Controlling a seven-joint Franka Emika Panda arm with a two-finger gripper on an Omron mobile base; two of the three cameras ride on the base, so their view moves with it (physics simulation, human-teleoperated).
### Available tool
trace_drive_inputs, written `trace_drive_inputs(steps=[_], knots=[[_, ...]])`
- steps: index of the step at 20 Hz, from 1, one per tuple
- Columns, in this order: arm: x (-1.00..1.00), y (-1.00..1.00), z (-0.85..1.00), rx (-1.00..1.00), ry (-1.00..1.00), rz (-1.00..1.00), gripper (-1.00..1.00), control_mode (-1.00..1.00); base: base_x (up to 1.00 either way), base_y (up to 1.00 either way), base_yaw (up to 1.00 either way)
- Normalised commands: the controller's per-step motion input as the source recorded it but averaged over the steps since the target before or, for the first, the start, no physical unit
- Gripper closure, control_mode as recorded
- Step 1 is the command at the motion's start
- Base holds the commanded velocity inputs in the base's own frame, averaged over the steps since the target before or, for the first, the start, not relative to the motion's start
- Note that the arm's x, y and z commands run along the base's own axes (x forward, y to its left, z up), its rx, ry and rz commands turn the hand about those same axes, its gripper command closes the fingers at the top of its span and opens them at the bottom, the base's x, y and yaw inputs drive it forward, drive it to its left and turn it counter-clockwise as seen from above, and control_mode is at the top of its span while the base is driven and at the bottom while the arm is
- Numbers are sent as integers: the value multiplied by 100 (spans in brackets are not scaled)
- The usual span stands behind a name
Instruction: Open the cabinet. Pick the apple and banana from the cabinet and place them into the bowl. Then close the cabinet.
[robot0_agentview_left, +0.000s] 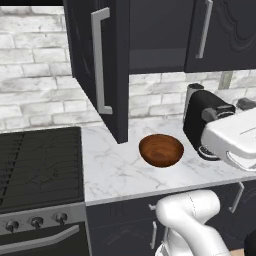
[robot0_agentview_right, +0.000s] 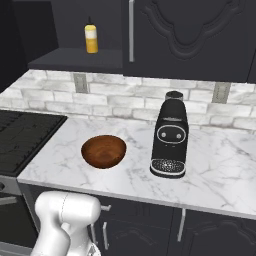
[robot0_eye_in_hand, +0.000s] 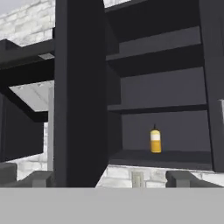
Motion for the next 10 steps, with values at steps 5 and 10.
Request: trace_drive_inputs(steps=[5, 10], knots=[[-54, -100, 1, -1, 9, -41, -100, -100, 0, 0, 0], [10, -99, -3, -6, 15, -44, -100, -100, 0, 0, 0]])
